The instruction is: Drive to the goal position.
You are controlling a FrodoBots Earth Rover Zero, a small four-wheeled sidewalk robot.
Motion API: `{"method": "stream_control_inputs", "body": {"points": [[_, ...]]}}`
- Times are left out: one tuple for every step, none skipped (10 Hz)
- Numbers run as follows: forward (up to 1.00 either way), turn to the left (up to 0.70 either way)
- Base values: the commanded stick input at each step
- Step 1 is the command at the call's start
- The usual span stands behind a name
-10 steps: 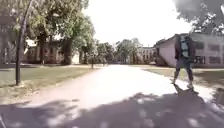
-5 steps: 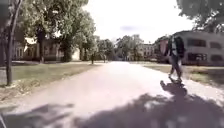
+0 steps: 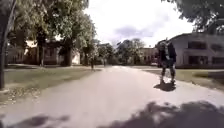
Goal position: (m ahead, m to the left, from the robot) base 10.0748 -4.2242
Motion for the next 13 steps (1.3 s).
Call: {"method": "stream_control_inputs", "body": {"points": [[0.85, 0.0], [0.85, 0.0], [0.85, 0.0], [0.85, 0.0], [0.85, 0.0], [0.85, 0.0], [0.85, 0.0], [0.85, 0.0], [0.85, 0.0], [0.85, -0.34], [0.85, -0.34], [0.85, -0.34], [0.85, -0.22]]}}
